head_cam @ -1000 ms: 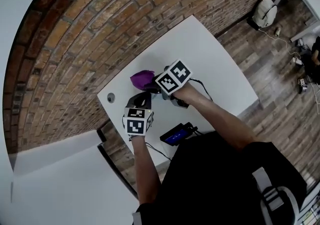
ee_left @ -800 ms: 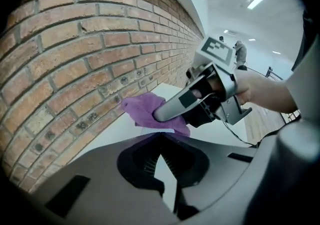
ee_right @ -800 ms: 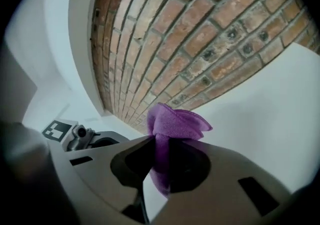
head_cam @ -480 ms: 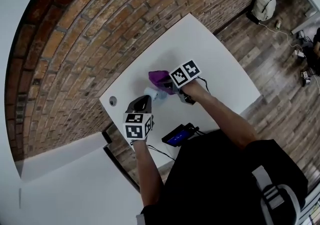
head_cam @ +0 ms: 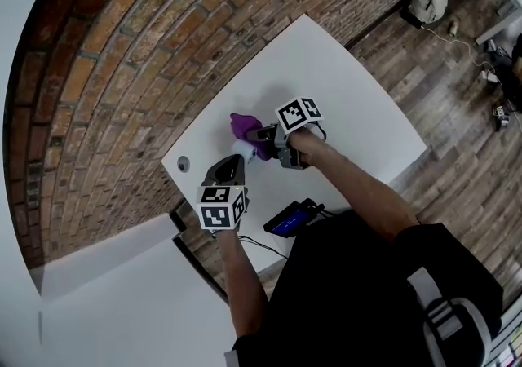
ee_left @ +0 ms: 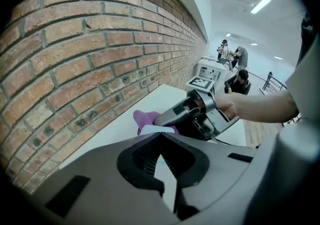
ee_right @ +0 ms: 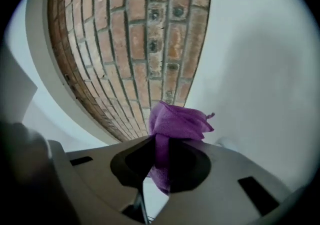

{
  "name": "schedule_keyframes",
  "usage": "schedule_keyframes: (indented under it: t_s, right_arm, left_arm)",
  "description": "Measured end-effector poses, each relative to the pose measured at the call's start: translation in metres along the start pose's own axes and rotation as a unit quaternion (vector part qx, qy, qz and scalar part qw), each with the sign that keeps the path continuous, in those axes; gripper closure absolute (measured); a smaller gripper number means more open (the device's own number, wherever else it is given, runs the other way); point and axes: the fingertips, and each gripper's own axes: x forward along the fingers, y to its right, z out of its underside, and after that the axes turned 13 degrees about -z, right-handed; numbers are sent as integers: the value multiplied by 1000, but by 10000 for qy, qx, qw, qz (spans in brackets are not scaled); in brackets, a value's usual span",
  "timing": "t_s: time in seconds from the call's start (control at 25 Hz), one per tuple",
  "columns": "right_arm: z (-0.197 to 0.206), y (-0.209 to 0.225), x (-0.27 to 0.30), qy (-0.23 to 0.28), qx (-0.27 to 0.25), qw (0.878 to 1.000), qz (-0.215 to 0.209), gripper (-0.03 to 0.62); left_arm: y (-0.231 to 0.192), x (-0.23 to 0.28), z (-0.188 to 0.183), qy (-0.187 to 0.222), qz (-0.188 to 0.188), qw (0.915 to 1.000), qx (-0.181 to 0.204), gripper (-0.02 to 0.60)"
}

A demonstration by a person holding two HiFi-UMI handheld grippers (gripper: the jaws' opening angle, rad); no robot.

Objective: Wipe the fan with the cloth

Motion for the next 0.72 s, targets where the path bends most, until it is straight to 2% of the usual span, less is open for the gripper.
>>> schedule_keyframes:
  t_s: [0.12,0.2,0.28,0.36,0.44,0.56,0.64,0.72]
  right_arm:
    - [8,19,-9,-168,32,9997,189,533]
    - [3,29,-22,-316,-423,9957,756,533]
    - [-13,27,-35,-145,-830,9899,1138,533]
    - [-27,11,-38,149,-885,9912,977,533]
    - [-26,-5,-28,276,-558,9968,500,533]
    - [-2,1,-10,371,348,9987,12,533]
    - [5,21,-12,623,637,9959,150,533]
    - [6,42,-19,705,507,9944,605,533]
  left_arm:
    - [-1,0,0,27,-4,10000,-42,581]
    - [-1,0,-1,28,-2,10000,-59,581]
    - [0,0,-1,29,6,10000,-73,581]
    - [0,1,-2,46,9,10000,-81,581]
    - [0,1,-3,63,3,9999,-90,581]
    - [2,0,-2,41,5,9999,-106,581]
    - [4,-1,-1,24,26,9999,-112,581]
    - [4,0,-2,33,37,9999,-120,581]
